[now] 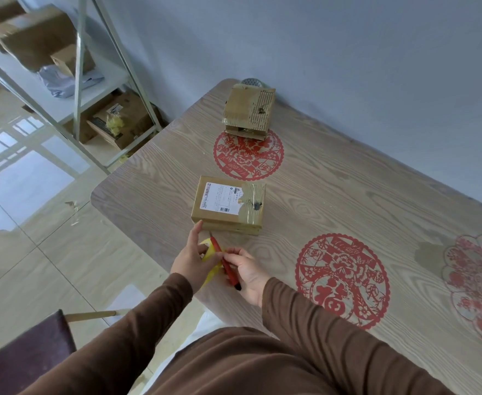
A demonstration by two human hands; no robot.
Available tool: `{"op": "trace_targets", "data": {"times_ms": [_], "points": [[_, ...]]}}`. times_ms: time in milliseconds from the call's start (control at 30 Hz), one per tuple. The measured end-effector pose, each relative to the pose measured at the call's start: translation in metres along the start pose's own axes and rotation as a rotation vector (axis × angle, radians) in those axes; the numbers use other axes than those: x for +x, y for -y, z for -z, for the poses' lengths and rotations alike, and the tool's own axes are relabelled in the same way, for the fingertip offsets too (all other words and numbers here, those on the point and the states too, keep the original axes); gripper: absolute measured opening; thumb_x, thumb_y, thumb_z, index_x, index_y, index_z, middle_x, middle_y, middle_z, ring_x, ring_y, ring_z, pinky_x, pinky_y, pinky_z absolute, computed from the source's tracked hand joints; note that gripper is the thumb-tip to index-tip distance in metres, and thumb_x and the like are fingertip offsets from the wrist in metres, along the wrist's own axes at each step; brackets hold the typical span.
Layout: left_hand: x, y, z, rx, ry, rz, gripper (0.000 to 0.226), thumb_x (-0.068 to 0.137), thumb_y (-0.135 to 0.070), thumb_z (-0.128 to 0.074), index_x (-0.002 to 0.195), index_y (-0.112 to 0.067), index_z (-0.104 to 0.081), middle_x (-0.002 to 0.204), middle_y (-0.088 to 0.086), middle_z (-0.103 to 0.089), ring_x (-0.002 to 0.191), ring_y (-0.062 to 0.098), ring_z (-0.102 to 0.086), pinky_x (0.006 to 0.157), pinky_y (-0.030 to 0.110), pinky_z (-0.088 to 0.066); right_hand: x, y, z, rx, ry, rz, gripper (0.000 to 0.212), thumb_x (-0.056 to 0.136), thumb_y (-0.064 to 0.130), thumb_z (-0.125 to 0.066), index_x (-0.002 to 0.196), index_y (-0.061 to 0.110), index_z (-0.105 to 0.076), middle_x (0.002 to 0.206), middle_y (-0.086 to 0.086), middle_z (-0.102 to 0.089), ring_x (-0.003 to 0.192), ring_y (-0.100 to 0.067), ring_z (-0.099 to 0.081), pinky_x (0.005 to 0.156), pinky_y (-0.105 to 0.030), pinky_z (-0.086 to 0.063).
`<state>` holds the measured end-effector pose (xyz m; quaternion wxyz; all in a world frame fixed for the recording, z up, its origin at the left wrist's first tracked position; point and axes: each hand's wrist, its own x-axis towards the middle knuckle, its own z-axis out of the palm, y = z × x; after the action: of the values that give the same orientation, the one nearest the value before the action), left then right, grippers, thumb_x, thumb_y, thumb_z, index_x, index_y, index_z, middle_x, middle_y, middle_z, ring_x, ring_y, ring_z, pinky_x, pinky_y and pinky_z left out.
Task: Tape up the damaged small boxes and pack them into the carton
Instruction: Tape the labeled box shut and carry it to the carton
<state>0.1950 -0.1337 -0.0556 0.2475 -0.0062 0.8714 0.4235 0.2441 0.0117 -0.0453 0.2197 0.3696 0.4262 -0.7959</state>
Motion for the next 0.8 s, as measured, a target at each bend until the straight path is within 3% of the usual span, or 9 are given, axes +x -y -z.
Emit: {"op": "trace_targets", "data": {"times_ms": [67,167,233,333,433,500,567,667,800], "points": [[-0.003,-0.006,-0.009,0.136,-0.042,-0.011,0.098,0.087,-0.045,-0.072,0.158,-0.041,-0.005,0.123,0.005,-0.066,0.113,0.025,-0.064,0.095,0.037,-0.05,0.008,-0.004,0.002,-0.093,-0.065,0.0,0.009,0.097,0.011,-0.06,0.104,0.017,-0.058,0.076,-0.003,-0.064,0.067,-0.015,-0.057,0.059,-0.027,-0.045],[-0.007,-0.012,-0.028,0.213,-0.065,0.0,0.108,0.087,-0.04,-0.073,0.159,-0.033,0.007,0.096,-0.008,-0.06,0.093,0.019,-0.064,0.076,0.029,-0.045,0.017,-0.005,0.011,-0.253,-0.172,0.017,0.009,0.097,0.01,-0.055,0.101,0.018,-0.059,0.09,-0.005,-0.065,0.078,-0.017,-0.056,0.067,-0.029,-0.044],[-0.005,-0.008,-0.04,0.14,-0.059,0.045,0.116,0.085,-0.037,-0.076,0.158,-0.031,0.014,0.084,-0.008,-0.056,0.088,0.018,-0.062,0.075,0.026,-0.042,0.019,-0.005,0.019,-0.311,-0.24,0.03,0.01,0.098,0.01,-0.054,0.103,0.018,-0.058,0.092,-0.002,-0.063,0.079,-0.015,-0.055,0.065,-0.028,-0.043],[0.0,-0.004,-0.048,0.077,-0.02,0.085,0.121,0.083,-0.035,-0.08,0.158,-0.027,0.015,0.088,-0.007,-0.059,0.092,0.014,-0.061,0.081,0.024,-0.042,0.019,0.001,0.035,-0.357,-0.267,0.055,0.015,0.099,0.008,-0.054,0.112,0.013,-0.06,0.099,-0.002,-0.062,0.088,-0.016,-0.057,0.065,-0.022,-0.043],[-0.001,-0.005,-0.04,0.037,-0.066,0.026,0.111,0.077,-0.039,-0.083,0.158,-0.027,-0.007,0.091,-0.003,-0.063,0.088,0.016,-0.063,0.082,0.031,-0.049,0.022,0.011,0.054,-0.405,-0.333,0.153,0.015,0.098,0.008,-0.054,0.108,0.015,-0.061,0.111,-0.005,-0.066,0.105,-0.025,-0.063,0.083,-0.028,-0.051],[0.01,-0.007,-0.023,0.004,-0.286,-0.021,0.083,0.078,-0.04,-0.081,0.144,-0.02,-0.034,0.095,0.002,-0.058,0.089,0.022,-0.059,0.084,0.037,-0.05,0.024,0.026,0.061,-0.386,-0.369,0.253,0.021,0.1,0.014,-0.052,0.119,0.016,-0.06,0.125,-0.006,-0.064,0.114,-0.023,-0.061,0.101,-0.039,-0.05],[0.036,-0.011,-0.003,-0.078,-0.472,-0.024,0.063,0.085,-0.038,-0.074,0.135,-0.013,-0.045,0.107,0.007,-0.055,0.101,0.027,-0.056,0.096,0.046,-0.048,0.023,0.044,0.063,-0.356,-0.343,0.355,0.037,0.103,0.02,-0.049,0.14,0.02,-0.051,0.141,0.008,-0.052,0.128,-0.013,-0.051,0.112,-0.038,-0.041],[0.074,-0.03,0.015,-0.215,-0.306,0.037,0.054,0.097,-0.035,-0.06,0.142,-0.009,-0.047,0.135,0.012,-0.056,0.124,0.026,-0.054,0.107,0.039,-0.041,0.018,0.069,0.056,-0.306,-0.208,0.379,0.048,0.107,0.025,-0.045,0.154,0.02,-0.036,0.135,0.015,-0.039,0.129,-0.003,-0.036,0.11,-0.026,-0.029],[0.086,-0.063,-0.001,-0.276,-0.181,0.036,0.042,0.1,-0.029,-0.059,0.136,-0.008,-0.053,0.12,0.003,-0.065,0.107,0.019,-0.061,0.089,0.027,-0.044,0.011,0.084,0.056,-0.213,-0.264,0.431,0.038,0.107,0.027,-0.047,0.143,0.017,-0.048,0.13,0.012,-0.048,0.119,-0.004,-0.046,0.1,-0.022,-0.033]]}}
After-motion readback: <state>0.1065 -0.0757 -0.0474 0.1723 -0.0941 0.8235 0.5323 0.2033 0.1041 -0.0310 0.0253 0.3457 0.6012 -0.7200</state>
